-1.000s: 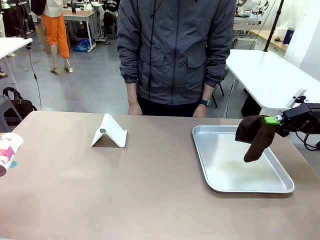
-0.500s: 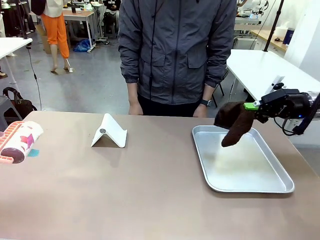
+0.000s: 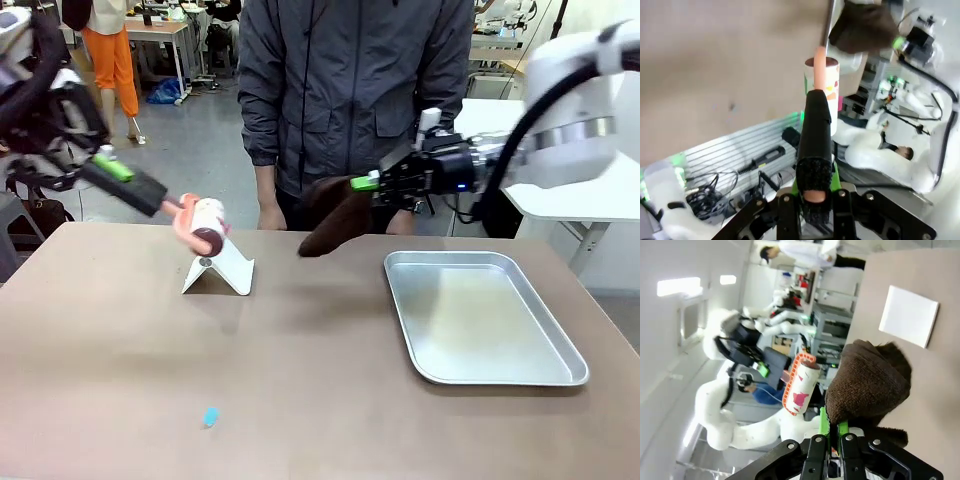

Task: Clean the surface of the table.
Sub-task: Return the Lint Roller and towel to their original positions.

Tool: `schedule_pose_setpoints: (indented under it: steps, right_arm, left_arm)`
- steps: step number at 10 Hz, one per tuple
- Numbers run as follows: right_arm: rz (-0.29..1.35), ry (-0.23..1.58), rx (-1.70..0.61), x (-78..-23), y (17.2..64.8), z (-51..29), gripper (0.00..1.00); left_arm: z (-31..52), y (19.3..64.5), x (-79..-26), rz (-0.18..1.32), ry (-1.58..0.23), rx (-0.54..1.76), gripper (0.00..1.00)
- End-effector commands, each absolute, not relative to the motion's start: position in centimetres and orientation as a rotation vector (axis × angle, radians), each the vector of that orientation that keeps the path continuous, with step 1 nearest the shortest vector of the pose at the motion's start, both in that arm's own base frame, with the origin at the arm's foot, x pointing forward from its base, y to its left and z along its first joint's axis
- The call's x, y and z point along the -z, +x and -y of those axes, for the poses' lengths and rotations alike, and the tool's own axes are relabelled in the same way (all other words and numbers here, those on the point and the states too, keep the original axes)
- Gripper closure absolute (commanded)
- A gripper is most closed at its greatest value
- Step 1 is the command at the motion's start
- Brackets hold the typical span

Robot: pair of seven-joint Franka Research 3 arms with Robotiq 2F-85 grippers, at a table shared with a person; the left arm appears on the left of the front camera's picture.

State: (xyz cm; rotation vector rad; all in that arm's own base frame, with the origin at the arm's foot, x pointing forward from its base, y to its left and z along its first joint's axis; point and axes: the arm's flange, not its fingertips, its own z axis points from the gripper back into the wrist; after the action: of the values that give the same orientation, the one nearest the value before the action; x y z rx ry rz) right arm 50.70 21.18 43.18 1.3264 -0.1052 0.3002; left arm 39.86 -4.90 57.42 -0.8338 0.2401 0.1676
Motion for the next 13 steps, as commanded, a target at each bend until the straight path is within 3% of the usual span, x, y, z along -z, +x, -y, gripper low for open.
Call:
schedule_pose_setpoints:
  steps: [1, 7, 9, 13]
  right_arm:
    - [0.054, 1.236, -0.321, -42.1, 51.5, -22.4, 0.93]
    - [-0.089, 0.858, -0.413, -34.6, 50.1, -27.5, 0.93]
    - [-0.051, 0.760, -0.406, -33.8, 50.4, -26.8, 0.93]
    - [-0.043, 0.750, -0.423, -32.9, 50.5, -25.6, 0.93]
  left_arm:
    - [4.9, 41.6, -57.6, -0.263, -0.779, -0.143, 0.78]
    - [11.1, 46.4, -53.9, -0.130, -0.558, -0.135, 0.78]
    - [13.0, 49.5, -52.2, -0.132, -0.444, -0.087, 0.78]
    - [15.4, 54.9, -49.0, -0.153, -0.365, -0.118, 0.78]
